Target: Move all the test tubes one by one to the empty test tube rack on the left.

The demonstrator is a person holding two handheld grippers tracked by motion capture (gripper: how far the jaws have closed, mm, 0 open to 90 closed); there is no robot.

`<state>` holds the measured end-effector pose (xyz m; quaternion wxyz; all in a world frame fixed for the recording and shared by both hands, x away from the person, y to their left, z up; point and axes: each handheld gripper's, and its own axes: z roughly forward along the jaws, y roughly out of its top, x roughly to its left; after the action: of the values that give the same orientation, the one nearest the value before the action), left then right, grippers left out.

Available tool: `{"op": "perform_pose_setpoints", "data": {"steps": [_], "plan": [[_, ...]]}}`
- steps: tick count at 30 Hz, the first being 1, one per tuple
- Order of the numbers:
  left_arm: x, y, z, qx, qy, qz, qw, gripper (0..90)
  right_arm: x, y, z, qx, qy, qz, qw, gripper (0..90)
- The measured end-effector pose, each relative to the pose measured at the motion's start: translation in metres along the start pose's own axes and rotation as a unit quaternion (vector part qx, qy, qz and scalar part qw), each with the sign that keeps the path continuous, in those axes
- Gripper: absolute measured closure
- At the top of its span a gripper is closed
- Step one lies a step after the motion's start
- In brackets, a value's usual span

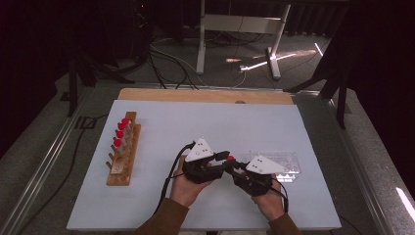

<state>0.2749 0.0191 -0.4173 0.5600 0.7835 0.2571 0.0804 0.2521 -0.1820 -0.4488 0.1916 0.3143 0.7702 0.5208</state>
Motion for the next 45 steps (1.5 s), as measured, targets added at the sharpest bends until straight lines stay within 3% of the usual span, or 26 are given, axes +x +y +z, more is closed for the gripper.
{"op": "perform_pose_setpoints", "data": {"steps": [5, 10, 14, 21, 36, 45], "plan": [[0.001, 0.0, -0.001, 0.0, 0.006, -0.002, 1.0, 70.4, -0.001, -0.001, 0.001, 0.003, 0.007, 0.004, 1.0, 72.9], [0.007, 0.002, -0.007, -0.01, 0.019, -0.008, 0.9997, 71.2, -0.003, 0.0, 0.001, 0.004, 0.026, 0.006, 0.9996, 52.3], [0.012, 0.003, -0.015, -0.019, 0.03, -0.016, 0.9992, 71.2, -0.005, 0.0, 0.0, 0.003, 0.016, 0.009, 0.9998, 34.0], [0.022, 0.005, -0.032, -0.034, 0.053, -0.027, 0.9977, 71.3, -0.011, 0.002, -0.005, -0.008, -0.007, 0.022, 0.9997, 16.1], [0.038, 0.006, -0.067, -0.054, 0.093, -0.038, 0.9935, 71.4, -0.025, 0.005, -0.016, -0.026, -0.031, 0.033, 0.9987, 13.1], [0.048, 0.001, -0.094, -0.066, 0.122, -0.05, 0.989, 71.4, -0.036, 0.005, -0.025, -0.035, -0.046, 0.047, 0.9972, 10.3]]}}
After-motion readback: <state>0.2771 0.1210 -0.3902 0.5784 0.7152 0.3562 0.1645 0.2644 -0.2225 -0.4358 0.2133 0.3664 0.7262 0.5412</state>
